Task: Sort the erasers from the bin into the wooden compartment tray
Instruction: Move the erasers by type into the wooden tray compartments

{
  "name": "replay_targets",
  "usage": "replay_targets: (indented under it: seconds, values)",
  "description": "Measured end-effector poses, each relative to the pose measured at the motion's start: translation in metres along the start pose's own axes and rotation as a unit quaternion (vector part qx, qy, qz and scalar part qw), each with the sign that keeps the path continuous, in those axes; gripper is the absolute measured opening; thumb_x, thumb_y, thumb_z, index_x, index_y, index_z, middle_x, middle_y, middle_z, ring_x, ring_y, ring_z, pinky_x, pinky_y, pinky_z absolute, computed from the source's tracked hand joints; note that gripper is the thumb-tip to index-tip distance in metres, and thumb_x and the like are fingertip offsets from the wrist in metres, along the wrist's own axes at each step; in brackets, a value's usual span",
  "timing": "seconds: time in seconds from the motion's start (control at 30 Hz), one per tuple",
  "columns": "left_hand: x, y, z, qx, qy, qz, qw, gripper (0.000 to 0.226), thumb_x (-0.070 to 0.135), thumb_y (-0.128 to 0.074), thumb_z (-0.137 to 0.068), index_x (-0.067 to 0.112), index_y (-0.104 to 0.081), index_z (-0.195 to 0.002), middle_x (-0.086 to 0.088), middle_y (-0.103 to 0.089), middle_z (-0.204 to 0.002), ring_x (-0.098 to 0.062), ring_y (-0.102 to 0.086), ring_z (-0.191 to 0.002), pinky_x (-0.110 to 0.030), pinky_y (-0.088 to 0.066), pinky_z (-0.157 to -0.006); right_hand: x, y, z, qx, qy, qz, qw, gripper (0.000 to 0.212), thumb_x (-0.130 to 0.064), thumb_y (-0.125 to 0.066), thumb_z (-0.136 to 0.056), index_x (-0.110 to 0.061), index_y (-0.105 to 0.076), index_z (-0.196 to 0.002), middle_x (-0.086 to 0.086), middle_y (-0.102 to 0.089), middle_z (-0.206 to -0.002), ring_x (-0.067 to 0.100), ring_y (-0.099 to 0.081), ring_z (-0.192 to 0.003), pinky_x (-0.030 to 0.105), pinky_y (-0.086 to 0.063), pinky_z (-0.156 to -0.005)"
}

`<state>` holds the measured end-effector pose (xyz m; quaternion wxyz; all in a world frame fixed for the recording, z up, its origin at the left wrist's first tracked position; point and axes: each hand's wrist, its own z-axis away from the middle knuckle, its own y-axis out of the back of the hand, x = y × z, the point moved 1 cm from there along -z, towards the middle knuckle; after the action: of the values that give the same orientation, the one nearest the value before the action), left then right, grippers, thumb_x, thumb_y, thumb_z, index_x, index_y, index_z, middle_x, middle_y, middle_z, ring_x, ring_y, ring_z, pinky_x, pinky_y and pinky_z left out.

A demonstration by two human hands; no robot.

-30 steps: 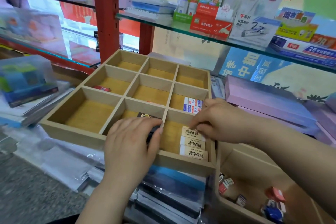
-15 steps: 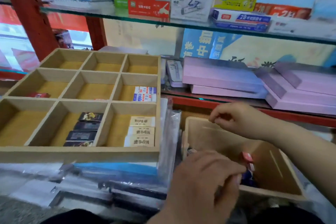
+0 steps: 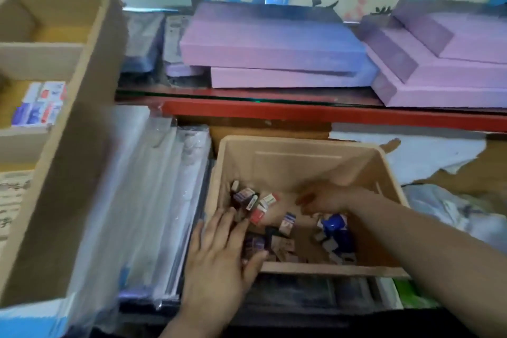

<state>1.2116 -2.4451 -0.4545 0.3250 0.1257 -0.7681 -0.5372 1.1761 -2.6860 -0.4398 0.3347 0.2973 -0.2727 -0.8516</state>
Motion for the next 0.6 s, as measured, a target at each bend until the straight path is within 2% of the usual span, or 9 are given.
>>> replay_targets:
  seconds: [0.07, 0.13, 0.2, 0.27, 0.37, 0.43, 0.5, 0.6]
  values:
    - [0.002, -0.002, -0.002, 0.005, 0.005, -0.002, 1.0, 0.076, 0.06, -0.011, -0.091, 0.013, -0.07, -0.101, -0.011, -0.066, -0.112, -0.021, -0.042, -0.113, -0.039, -0.028, -0.094, 0.008, -0.009, -0.023, -0.024, -0.004, 0.01, 1.0, 0.038, -0.024, -0.056, -0.087, -0.02, -0.051, -0.124, 0.001, -0.051, -0.125, 0.016, -0.05, -0.108, 0.025, -0.04, -0.091]
    - [0.002, -0.006, -0.004, 0.013, 0.004, -0.005, 1.0, 0.077, 0.059, -0.011, -0.092, 0.011, -0.072, -0.095, -0.012, -0.067, -0.109, -0.022, -0.043, -0.112, -0.038, -0.03, -0.091, 0.015, -0.023, -0.042, -0.034, 0.011, 0.039, 0.999, 0.041, -0.029, -0.056, -0.087, -0.016, -0.049, -0.125, 0.004, -0.049, -0.128, 0.019, -0.049, -0.112, 0.025, -0.038, -0.093]
    - [0.0, -0.009, -0.003, 0.025, -0.001, -0.018, 1.0, 0.076, 0.058, -0.012, -0.092, 0.011, -0.072, -0.095, -0.011, -0.068, -0.108, -0.022, -0.043, -0.112, -0.04, -0.032, -0.09, 0.019, -0.034, -0.059, -0.018, 0.031, 0.088, 0.995, 0.043, -0.036, -0.054, -0.087, -0.016, -0.05, -0.125, 0.005, -0.048, -0.133, 0.019, -0.046, -0.119, 0.022, -0.033, -0.095]
    - [-0.001, -0.011, -0.003, 0.025, -0.003, -0.03, 0.999, 0.075, 0.058, -0.013, -0.092, 0.011, -0.071, -0.097, -0.009, -0.067, -0.11, -0.022, -0.043, -0.114, -0.041, -0.032, -0.09, 0.016, -0.041, -0.069, 0.004, 0.046, 0.091, 0.995, 0.044, -0.035, -0.054, -0.087, -0.014, -0.05, -0.126, 0.004, -0.047, -0.134, 0.018, -0.045, -0.121, 0.02, -0.032, -0.093]
    - [-0.001, -0.013, -0.002, 0.034, -0.008, -0.043, 0.998, 0.072, 0.057, -0.016, -0.092, 0.012, -0.072, -0.097, -0.007, -0.068, -0.108, -0.02, -0.044, -0.113, -0.039, -0.033, -0.089, 0.004, -0.051, -0.078, -0.021, 0.136, 0.057, 0.989, 0.035, -0.019, -0.058, -0.086, -0.009, -0.057, -0.12, 0.009, -0.056, -0.125, 0.015, -0.052, -0.112, 0.007, -0.03, -0.072]
    - [-0.001, -0.014, -0.003, 0.048, -0.014, -0.048, 0.998, 0.069, 0.056, -0.019, -0.093, 0.012, -0.072, -0.095, -0.007, -0.069, -0.105, -0.02, -0.045, -0.112, -0.038, -0.033, -0.088, -0.003, -0.057, -0.078, -0.02, 0.182, 0.065, 0.981, 0.033, -0.018, -0.059, -0.083, -0.015, -0.06, -0.117, 0.003, -0.061, -0.116, 0.007, -0.053, -0.098, 0.005, -0.028, -0.064]
    - [-0.001, -0.014, -0.003, 0.062, -0.016, -0.056, 0.996, 0.068, 0.055, -0.02, -0.093, 0.012, -0.073, -0.093, -0.007, -0.07, -0.104, -0.019, -0.046, -0.11, -0.038, -0.033, -0.087, -0.007, -0.062, -0.079, -0.007, 0.208, 0.059, 0.976, 0.036, -0.023, -0.064, -0.081, -0.015, -0.059, -0.116, 0.002, -0.061, -0.113, 0.007, -0.05, -0.093, 0.008, -0.029, -0.067]
    - [-0.001, -0.016, -0.002, 0.068, -0.018, -0.061, 0.996, 0.066, 0.054, -0.022, -0.093, 0.012, -0.072, -0.094, -0.007, -0.069, -0.105, -0.019, -0.047, -0.111, -0.039, -0.034, -0.087, -0.01, -0.07, -0.078, -0.021, 0.209, 0.041, 0.977, 0.049, -0.028, -0.069, -0.077, -0.013, -0.054, -0.122, 0.005, -0.057, -0.121, 0.013, -0.05, -0.104, 0.022, -0.039, -0.088]
